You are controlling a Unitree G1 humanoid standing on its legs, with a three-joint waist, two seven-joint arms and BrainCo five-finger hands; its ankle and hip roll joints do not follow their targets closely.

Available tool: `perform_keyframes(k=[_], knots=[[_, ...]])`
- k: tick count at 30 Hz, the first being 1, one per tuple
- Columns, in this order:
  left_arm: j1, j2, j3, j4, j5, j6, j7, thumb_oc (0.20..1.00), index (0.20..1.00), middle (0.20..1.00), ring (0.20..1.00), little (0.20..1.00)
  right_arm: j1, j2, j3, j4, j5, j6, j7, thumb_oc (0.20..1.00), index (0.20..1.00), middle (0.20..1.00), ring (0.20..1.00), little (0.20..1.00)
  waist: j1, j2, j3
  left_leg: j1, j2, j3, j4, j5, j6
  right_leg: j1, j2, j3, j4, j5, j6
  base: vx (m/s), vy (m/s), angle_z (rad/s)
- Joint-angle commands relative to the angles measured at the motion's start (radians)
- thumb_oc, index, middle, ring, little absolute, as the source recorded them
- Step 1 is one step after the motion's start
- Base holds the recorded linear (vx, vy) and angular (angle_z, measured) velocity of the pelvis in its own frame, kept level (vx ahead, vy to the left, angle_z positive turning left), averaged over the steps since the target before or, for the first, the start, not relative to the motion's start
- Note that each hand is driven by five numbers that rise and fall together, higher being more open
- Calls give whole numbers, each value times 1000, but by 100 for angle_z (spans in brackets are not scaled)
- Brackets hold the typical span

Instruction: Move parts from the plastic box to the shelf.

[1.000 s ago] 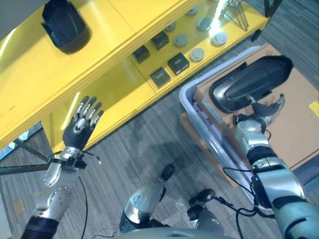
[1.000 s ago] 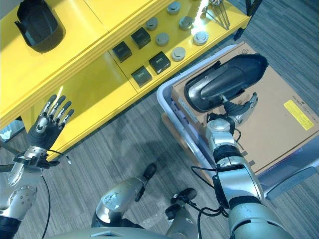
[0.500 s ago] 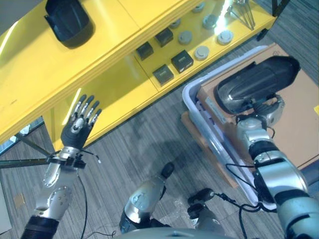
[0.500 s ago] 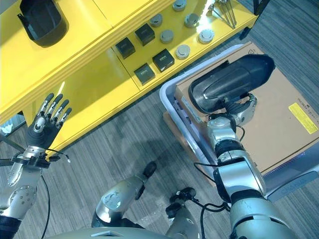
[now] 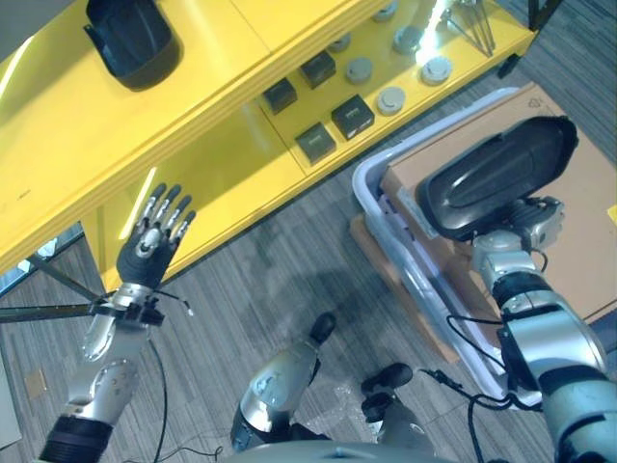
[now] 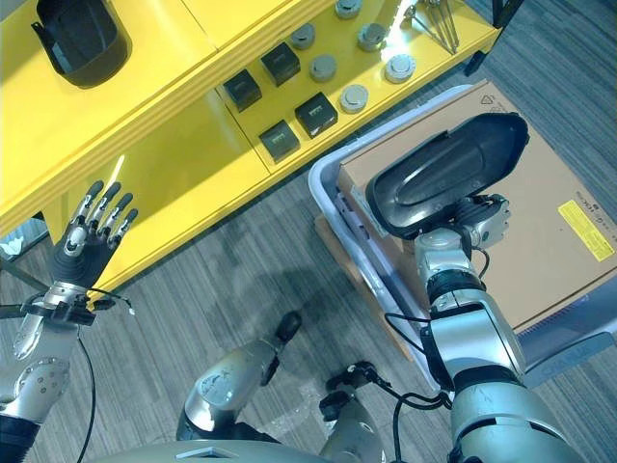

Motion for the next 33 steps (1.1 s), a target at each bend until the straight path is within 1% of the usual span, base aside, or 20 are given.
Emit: perform_keyframes(k=[1,3,5,6,8,11,12,17,18,20,21,23,24,25,27,28,30,31,32,33], knots=[[-5,44,2,-65,-23,-72,-33,1000,1000,1000,1000,1000,1,-39,40,-66,28,-74,-18,200,200,200,200,200,12,-20,32,-135,-10,73,41,-3,9,35,-54,92,45,-58,70,0,0,0],[18,48,15,-85,-34,-73,-45,1000,1000,1000,1000,1000,20,-62,13,-173,27,-156,-71,200,200,200,200,200,3,-25,22,-120,-4,78,31,-5,7,45,-52,92,39,-58,70,0,0,0],[42,57,34,-104,-36,-65,-61,1000,1000,1000,1000,1000,50,-79,-21,-263,-3,-194,-90,200,200,200,200,200,-3,-30,12,-106,-1,81,23,-7,7,54,-48,94,32,-57,71,0,0,0],[48,58,41,-111,-34,-61,-65,1000,1000,1000,1000,1000,56,-86,-32,-296,-22,-197,-97,200,200,200,200,200,-6,-33,9,-102,1,82,21,-8,7,56,-46,94,30,-57,72,17,-32,0],[84,58,85,-151,-44,-21,-71,1000,1000,1000,1000,1000,135,-110,-102,-490,-80,-175,-92,200,200,200,200,200,-26,-52,-17,-64,11,93,3,-15,8,78,-33,105,14,-55,77,55,-59,-4],[101,57,111,-162,-56,2,-84,1000,1000,1000,1000,1000,195,-116,-143,-582,-109,-169,-80,200,200,200,200,200,-39,-64,-37,-38,18,100,-10,-18,7,95,-23,113,0,-52,81,76,-60,-8],[113,55,130,-171,-55,29,-84,1000,1000,1000,1000,1000,250,-119,-175,-660,-128,-153,-58,200,200,200,200,200,-55,-75,-61,-7,27,109,-24,-21,5,115,-14,122,-13,-52,84,79,-46,-19],[126,49,143,-178,-49,64,-90,1000,1000,1000,1000,1000,313,-94,-209,-736,-141,-144,-38,200,200,200,200,200,-71,-87,-92,29,39,119,-31,-29,3,140,-5,132,-26,-50,84,53,-47,-15],[129,43,145,-180,-40,78,-94,1000,1000,1000,1000,1000,331,-83,-215,-759,-152,-141,-35,200,200,200,200,200,-76,-88,-100,28,41,127,-32,-11,8,142,-5,120,-32,-34,75,-1,-49,-6],[135,40,149,-181,-30,93,-99,1000,1000,1000,1000,1000,348,-72,-221,-786,-159,-138,-30,200,200,200,200,200,-81,-93,-112,40,45,129,-35,-13,6,150,0,123,-37,-33,74,13,-60,-17],[135,36,148,-182,-8,121,-110,1000,1000,1000,1000,1000,368,-56,-224,-827,-185,-129,-23,200,200,200,200,200,-89,-99,-125,51,50,135,-36,-16,5,160,4,125,-44,-32,73,41,-99,-21],[117,38,128,-187,45,140,-137,1000,1000,1000,1000,1000,400,-35,-209,-894,-214,-112,-17,200,200,200,200,200,-107,-110,-150,73,60,147,-43,-20,3,171,11,136,-54,-28,73,40,-103,-15],[105,39,111,-198,64,157,-143,1000,1000,1000,1000,1000,419,-32,-204,-922,-240,-118,9,200,200,200,200,200,-119,-113,-166,89,67,159,-50,-21,0,178,16,145,-62,-25,71,57,-82,-26],[28,24,49,-201,76,209,-96,1000,1000,1000,1000,1000,436,-13,-168,-959,-260,-104,49,200,200,200,200,200,-147,-118,-203,120,77,178,-72,-19,-2,189,24,162,-79,-18,72,67,-66,-29],[1,16,28,-193,83,223,-88,1000,1000,1000,1000,1000,439,-7,-158,-964,-257,-103,61,200,200,200,200,200,-155,-119,-212,130,79,183,-78,-19,-3,193,26,167,-85,-16,72,67,-23,-32],[-84,-10,-36,-179,79,266,-48,1000,1000,1000,1000,1000,437,12,-126,-961,-263,-104,91,200,200,200,200,200,-180,-121,-240,152,88,198,-90,-19,-5,200,30,183,-95,-11,72,59,-2,-31],[-130,-31,-71,-166,78,316,-21,1000,1000,1000,1000,1000,430,24,-108,-957,-271,-104,106,200,200,200,200,200,-193,-122,-253,160,91,203,-98,-15,-6,203,32,189,-100,-8,71,55,-6,-22],[-161,-44,-100,-150,85,303,-3,1000,1000,1000,1000,1000,424,32,-95,-950,-276,-109,115,200,200,200,200,200,-202,-122,-260,169,92,207,-102,-16,-6,206,34,195,-103,-7,71,74,-21,-37],[-249,-82,-169,-113,84,365,60,1000,1000,1000,1000,1000,396,54,-49,-935,-278,-105,130,200,200,200,200,200,-225,-124,-276,192,98,220,-111,-18,-8,216,38,208,-109,-7,72,91,-13,-40],[-300,-105,-203,-84,74,365,122,1000,1000,1000,1000,1000,378,68,-22,-925,-281,-101,139,200,200,200,200,200,-239,-124,-286,202,101,229,-116,-18,-9,219,39,217,-112,-6,72,90,0,-37]])
